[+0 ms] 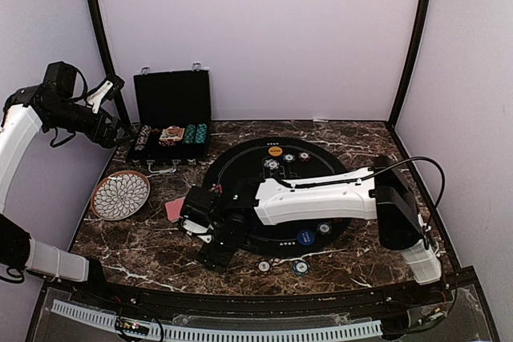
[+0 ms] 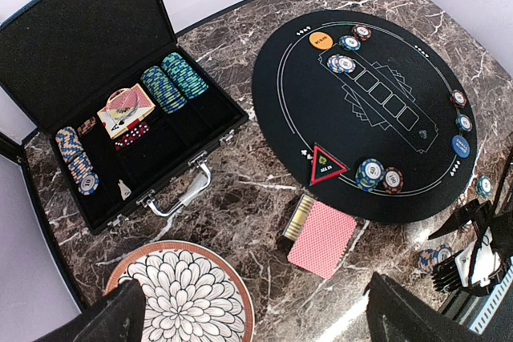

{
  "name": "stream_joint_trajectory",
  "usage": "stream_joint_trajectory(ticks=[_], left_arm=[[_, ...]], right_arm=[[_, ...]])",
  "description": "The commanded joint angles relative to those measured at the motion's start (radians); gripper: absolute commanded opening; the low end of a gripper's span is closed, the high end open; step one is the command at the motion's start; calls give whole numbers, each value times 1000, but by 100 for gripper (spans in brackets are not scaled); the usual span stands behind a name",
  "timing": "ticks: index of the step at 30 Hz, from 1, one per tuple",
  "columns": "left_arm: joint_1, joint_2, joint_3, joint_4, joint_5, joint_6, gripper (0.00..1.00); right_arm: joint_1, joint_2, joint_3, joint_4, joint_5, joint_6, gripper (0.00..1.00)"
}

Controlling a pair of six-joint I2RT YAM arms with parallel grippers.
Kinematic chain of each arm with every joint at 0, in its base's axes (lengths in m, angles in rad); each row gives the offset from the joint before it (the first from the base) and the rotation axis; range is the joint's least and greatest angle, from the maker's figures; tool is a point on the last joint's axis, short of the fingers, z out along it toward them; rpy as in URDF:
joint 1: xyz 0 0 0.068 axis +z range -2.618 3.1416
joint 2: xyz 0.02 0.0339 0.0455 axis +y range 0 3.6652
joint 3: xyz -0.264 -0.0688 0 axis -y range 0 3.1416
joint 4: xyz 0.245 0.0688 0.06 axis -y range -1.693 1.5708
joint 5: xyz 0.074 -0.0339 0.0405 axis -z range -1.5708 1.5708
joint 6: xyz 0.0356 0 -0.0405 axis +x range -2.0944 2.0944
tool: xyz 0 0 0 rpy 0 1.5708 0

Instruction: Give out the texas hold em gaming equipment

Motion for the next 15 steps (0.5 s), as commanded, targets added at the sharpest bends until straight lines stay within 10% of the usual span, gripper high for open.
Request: stream_joint_trajectory(ticks=[1, 15], left_arm=[[-4, -16, 18, -25, 13, 11, 99], [-6, -16, 14, -24, 9, 12, 99]], right_arm=[[15, 21, 26, -18, -2, -9, 77], [23, 15, 30, -29, 13, -12, 52]])
